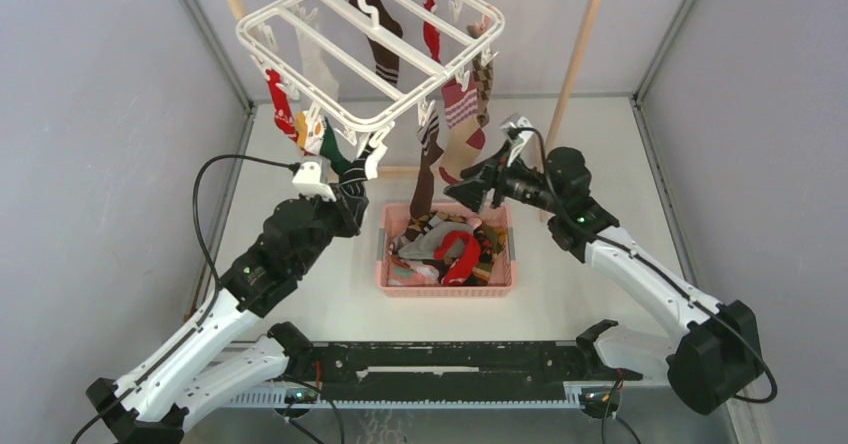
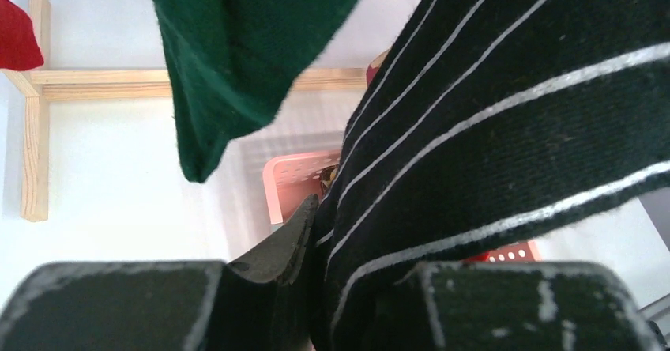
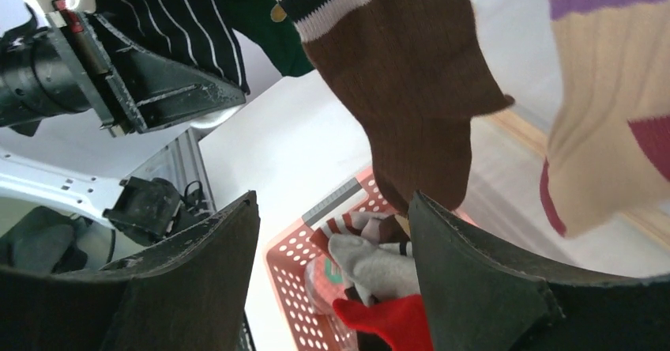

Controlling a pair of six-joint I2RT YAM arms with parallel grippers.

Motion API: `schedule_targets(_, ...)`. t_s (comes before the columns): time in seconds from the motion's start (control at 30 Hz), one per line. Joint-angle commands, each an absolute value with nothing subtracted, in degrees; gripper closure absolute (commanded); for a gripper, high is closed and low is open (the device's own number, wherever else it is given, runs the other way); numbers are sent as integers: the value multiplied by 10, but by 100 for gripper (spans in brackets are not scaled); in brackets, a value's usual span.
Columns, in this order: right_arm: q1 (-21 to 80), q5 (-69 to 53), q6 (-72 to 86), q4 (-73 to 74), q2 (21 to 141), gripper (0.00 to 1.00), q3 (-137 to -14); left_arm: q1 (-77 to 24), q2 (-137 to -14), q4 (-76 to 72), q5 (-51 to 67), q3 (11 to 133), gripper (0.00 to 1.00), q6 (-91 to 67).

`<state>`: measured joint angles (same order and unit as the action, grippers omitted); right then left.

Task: Remove the socks clipped to the hanger
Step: Adjust the hanger on the clothesline.

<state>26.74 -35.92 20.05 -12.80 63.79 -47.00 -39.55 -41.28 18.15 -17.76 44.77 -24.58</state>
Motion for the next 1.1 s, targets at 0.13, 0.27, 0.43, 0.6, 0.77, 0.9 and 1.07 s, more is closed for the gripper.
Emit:
schedule_targets(0.13, 341, -200, 173, -182, 724, 18, -530, -391, -417, 152, -147, 468, 76, -257)
schedule_targets(0.27, 372, -150, 176, -202, 767, 14, -546, -391, -422, 149, -140, 466, 77, -259)
schedule_targets(0.43, 408, -58, 181, -200, 807, 8, -566, -391, -423, 140, -136, 458, 77, -262)
schedule_targets(0.6, 419, 61, 202, -181, 835, 7, -587, -391, -422, 139, -134, 453, 77, -266)
schedule_targets(0.77, 418, 78, 203, -202, 851, 13, -591, -391, -417, 134, -134, 447, 77, -268)
schedule_targets(0.9, 410, 58, 202, -217, 855, 34, -591, -391, -417, 131, -131, 445, 77, -269)
schedule_targets(1.07, 408, 17, 191, -217, 842, 74, -591, -391, -410, 129, -130, 438, 76, -270)
